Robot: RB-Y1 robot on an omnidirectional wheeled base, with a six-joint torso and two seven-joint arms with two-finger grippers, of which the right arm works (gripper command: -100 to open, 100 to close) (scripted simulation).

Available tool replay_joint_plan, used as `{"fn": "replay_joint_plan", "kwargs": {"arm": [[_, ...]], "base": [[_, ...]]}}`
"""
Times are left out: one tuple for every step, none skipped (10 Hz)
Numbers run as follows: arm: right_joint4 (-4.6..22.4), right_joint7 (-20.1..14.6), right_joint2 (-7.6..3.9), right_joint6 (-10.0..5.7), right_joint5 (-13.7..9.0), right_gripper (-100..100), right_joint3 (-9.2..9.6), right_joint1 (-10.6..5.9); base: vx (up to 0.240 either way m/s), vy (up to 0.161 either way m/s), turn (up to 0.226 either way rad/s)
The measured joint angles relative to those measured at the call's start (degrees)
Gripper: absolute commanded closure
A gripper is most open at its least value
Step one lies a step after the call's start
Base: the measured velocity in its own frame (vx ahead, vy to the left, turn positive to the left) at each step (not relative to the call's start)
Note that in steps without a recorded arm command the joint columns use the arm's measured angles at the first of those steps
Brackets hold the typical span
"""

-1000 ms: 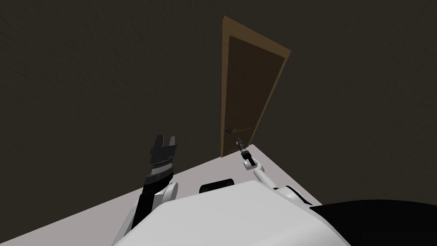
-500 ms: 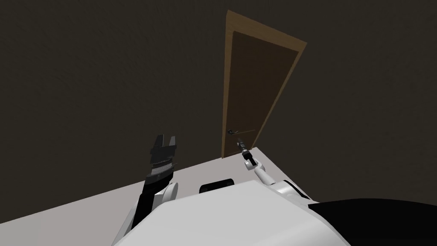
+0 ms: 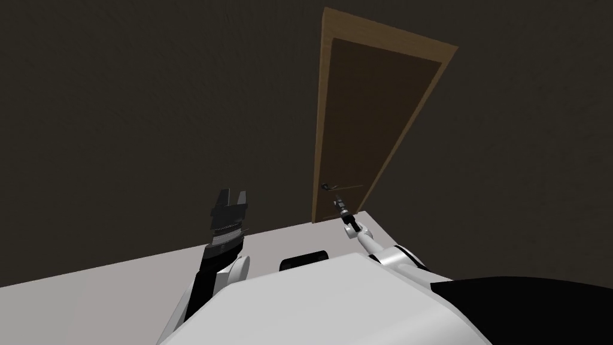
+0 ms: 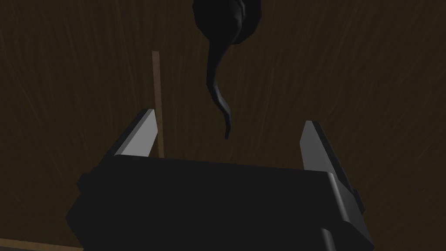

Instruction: Pull the door open

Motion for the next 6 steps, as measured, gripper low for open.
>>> {"fn": "replay_joint_plan", "kwargs": {"arm": [[0.9,-0.1,-0.34,-0.1,0.1,-100,0.07,-0.2],[1.9,-0.2,-0.68,-0.27,0.1,-100,0.14,-0.55],[2.0,-0.3,-0.73,-0.33,0.1,-100,0.14,-0.6],[1.7,-0.4,-1.11,-0.16,0.0,-100,-0.1,-0.21],[2.0,-0.6,-1.4,-0.47,-0.2,-100,-0.32,0.01],[2.7,-0.9,-1.84,-1.05,-0.4,-100,-0.61,0.12]], "base": [[0.023,-0.093,0.113],[0.008,-0.039,0.018],[0.113,0.013,0.094],[0.171,0.02,0.098],[0.199,0.029,0.11],[0.19,0.016,0.123]]}}
